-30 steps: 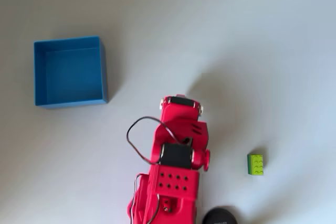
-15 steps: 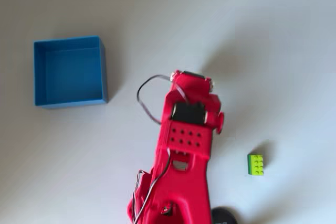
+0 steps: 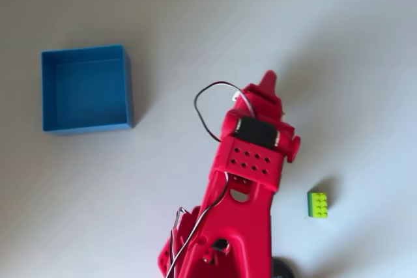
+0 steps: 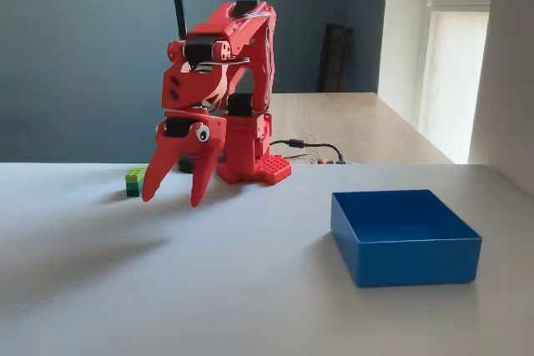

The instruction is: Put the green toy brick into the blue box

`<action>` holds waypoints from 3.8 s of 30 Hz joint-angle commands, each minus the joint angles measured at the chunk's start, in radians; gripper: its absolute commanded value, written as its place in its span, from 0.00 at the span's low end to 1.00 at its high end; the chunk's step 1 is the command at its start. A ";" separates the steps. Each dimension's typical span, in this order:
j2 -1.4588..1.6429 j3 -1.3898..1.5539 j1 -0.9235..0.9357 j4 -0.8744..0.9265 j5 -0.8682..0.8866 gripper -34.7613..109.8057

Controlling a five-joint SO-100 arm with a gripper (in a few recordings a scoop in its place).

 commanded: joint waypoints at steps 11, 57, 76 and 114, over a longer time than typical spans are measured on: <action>0.011 -0.017 0.285 0.028 -0.084 0.55; 0.011 0.114 0.876 0.026 -0.060 0.51; 0.011 0.114 0.911 0.023 -0.023 0.30; 0.011 -0.189 0.402 0.023 -0.041 0.24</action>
